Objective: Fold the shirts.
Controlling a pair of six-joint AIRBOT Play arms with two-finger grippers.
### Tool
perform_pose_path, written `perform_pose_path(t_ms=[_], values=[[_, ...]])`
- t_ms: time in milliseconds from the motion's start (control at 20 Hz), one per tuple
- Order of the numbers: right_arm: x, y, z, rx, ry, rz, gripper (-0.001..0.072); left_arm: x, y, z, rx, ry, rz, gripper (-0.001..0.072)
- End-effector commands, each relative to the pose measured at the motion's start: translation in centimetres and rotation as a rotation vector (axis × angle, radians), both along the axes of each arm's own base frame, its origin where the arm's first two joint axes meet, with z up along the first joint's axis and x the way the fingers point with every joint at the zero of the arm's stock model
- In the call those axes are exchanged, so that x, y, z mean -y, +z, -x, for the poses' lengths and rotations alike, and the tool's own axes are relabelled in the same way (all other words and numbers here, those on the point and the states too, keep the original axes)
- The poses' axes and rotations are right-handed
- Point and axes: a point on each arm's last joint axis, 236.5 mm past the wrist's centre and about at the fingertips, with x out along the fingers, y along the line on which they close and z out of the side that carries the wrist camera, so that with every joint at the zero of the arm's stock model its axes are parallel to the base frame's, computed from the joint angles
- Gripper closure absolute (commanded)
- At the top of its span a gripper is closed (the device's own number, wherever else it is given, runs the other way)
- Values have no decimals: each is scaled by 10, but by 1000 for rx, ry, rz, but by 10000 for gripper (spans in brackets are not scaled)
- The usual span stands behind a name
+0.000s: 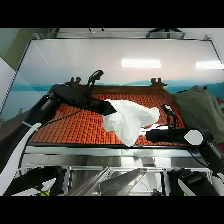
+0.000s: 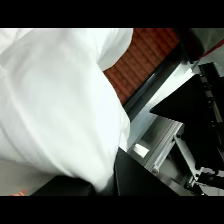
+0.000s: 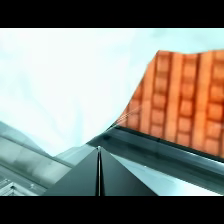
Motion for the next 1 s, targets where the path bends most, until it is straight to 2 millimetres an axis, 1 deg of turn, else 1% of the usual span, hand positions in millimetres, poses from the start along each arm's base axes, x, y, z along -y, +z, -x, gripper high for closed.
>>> perform_pose_path(t_ms=[0,50,100,150,250,300,350,400,450,500,550,650,750,850,950], values=[[18,-3,-8,10,-30,48,683,-7,-38,-12,-90,25,-45,255],[26,1,-13,15,-52,55,618,-17,-39,-16,-112,41,-48,14],[36,6,-22,30,-87,67,376,-29,-35,-21,-118,57,-49,5],[48,13,-33,53,-121,82,279,-42,-26,-27,-117,77,-43,6],[77,27,-56,100,-219,105,281,-73,-8,-42,-94,144,-27,7],[95,30,-67,115,-261,117,280,-91,-2,-47,-87,177,-32,7],[110,26,-74,100,-300,123,280,-108,-3,-47,-93,197,-56,7],[123,17,-79,67,-331,119,280,-121,-7,-42,-118,211,-73,8],[130,5,-80,24,-340,102,280,-129,-15,-31,-153,224,-76,8],[131,-7,-81,-16,-336,77,280,-134,-30,-18,-193,235,-87,7],[128,-17,-83,-46,-321,51,280,-136,-47,-3,-230,247,-95,7],[115,-36,-89,-96,-292,-9,280,-134,-86,28,-288,274,-116,8],[101,-51,-99,-126,-296,-95,281,-124,-121,52,-311,306,-127,8],[90,-64,-110,-130,-291,-164,282,-110,-147,69,-308,314,-147,8],[78,-73,-116,-145,-287,-240,282,-96,-167,79,-286,290,-183,9]])
